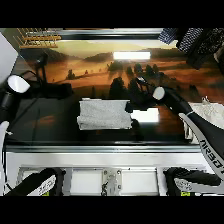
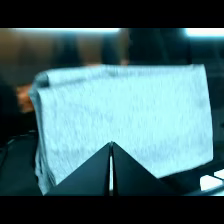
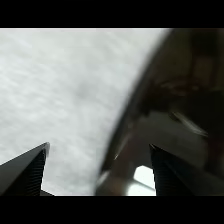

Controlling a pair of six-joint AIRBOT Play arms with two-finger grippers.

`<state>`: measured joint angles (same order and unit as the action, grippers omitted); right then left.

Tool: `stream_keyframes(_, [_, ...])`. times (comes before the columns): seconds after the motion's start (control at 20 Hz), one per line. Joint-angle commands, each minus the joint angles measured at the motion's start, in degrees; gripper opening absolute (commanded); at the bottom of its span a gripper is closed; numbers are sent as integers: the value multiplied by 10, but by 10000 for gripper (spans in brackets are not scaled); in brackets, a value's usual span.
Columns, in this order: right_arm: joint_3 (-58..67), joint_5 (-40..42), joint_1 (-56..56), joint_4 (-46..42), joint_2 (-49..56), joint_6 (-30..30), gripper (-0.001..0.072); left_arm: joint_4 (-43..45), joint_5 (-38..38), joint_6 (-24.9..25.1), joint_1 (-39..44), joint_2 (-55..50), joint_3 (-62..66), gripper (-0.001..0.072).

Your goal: Fold the clothes and pants, and hang the long-sleeved shirts on hangers.

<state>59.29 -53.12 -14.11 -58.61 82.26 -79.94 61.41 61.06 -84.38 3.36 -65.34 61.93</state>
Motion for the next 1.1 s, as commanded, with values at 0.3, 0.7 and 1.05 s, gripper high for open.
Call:
stream_keyframes(0.3, [-83,22,33,387,106,232,709,4,-31,0,103,-8,-79,6])
stream_keyframes(0.7, [-10,27,-24,372,108,270,15,0,-30,-1,99,-10,-79,6])
stream_keyframes(1.05, [14,-18,259,-47,-94,-1,15,0,-36,-1,99,-10,-79,6])
